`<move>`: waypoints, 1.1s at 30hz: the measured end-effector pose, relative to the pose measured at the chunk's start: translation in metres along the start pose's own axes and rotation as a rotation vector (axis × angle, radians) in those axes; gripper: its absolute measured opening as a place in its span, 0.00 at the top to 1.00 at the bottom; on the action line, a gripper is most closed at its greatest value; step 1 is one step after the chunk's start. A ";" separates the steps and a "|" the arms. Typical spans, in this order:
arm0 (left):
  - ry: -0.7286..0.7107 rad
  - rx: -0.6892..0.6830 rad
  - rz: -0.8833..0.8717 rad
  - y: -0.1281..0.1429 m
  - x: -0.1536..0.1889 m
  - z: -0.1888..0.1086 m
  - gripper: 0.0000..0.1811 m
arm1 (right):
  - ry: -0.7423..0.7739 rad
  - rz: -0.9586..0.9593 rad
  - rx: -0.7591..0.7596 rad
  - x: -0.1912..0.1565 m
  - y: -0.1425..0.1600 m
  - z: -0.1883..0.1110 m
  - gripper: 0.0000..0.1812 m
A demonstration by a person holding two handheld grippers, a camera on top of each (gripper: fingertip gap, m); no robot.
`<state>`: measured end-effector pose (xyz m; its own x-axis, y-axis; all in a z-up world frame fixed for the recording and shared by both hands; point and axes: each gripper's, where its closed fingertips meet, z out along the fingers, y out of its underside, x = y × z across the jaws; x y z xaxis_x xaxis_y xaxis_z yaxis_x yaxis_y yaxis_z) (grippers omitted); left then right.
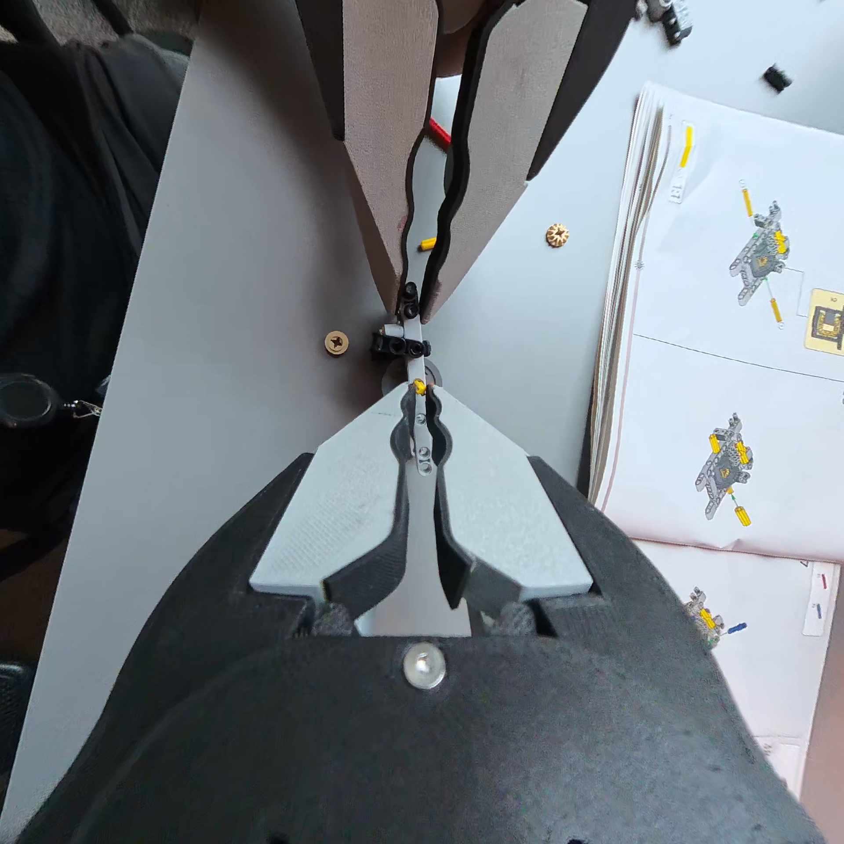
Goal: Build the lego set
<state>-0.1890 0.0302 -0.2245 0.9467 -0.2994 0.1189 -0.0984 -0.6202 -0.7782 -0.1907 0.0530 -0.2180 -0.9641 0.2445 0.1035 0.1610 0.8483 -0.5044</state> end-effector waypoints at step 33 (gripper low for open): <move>-0.005 -0.005 -0.018 0.001 -0.004 0.000 0.97 | 0.038 0.021 0.126 0.003 0.001 -0.004 0.79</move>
<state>-0.1929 0.0311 -0.2254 0.9499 -0.2845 0.1293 -0.0832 -0.6291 -0.7729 -0.1931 0.0563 -0.2145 -0.9518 0.2809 0.1233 0.1505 0.7779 -0.6101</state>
